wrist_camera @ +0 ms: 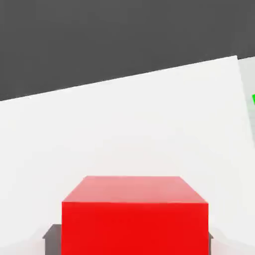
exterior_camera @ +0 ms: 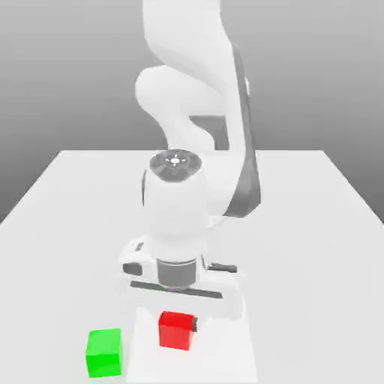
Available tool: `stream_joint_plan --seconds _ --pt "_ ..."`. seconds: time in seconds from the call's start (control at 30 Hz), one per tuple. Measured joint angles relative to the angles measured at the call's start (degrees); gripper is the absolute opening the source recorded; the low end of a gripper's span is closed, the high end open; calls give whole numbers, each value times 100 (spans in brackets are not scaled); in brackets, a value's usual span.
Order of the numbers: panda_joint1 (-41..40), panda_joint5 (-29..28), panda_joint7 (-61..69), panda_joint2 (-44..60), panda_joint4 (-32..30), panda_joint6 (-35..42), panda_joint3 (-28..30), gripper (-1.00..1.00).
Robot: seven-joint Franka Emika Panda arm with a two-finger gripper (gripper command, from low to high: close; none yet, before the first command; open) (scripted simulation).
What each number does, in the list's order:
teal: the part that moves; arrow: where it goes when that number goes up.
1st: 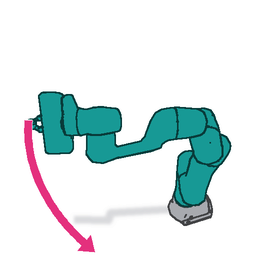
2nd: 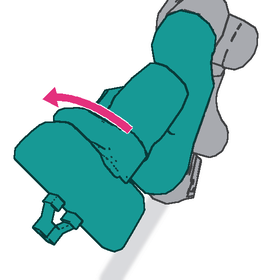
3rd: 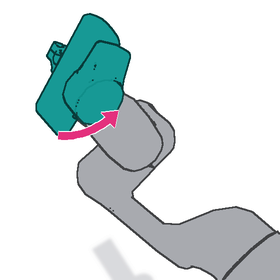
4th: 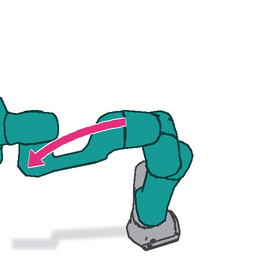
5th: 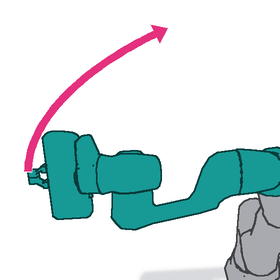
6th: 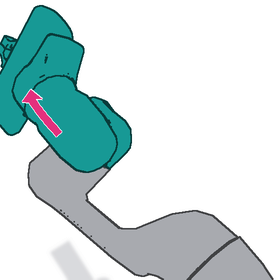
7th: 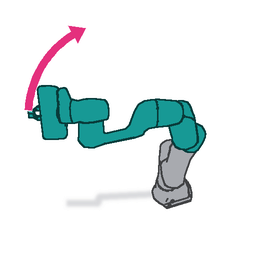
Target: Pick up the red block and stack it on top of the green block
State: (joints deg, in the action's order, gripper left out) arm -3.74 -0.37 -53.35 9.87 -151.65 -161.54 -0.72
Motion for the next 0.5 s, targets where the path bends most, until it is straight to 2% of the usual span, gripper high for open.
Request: stream_joint_plan --seconds 0.07,0.2,0.27,0.37,0.4,0.5 --pt "-31 21 -34 -359 -8 351 28 -100" --pt "-572 143 -747 -381 707 1090 555 -100" --pt "-675 225 -878 -130 891 1025 640 -100" --pt "-744 367 -832 444 968 533 597 -100" --pt "-761 397 -814 574 978 413 578 100" --pt "-761 397 -814 574 978 413 578 100"
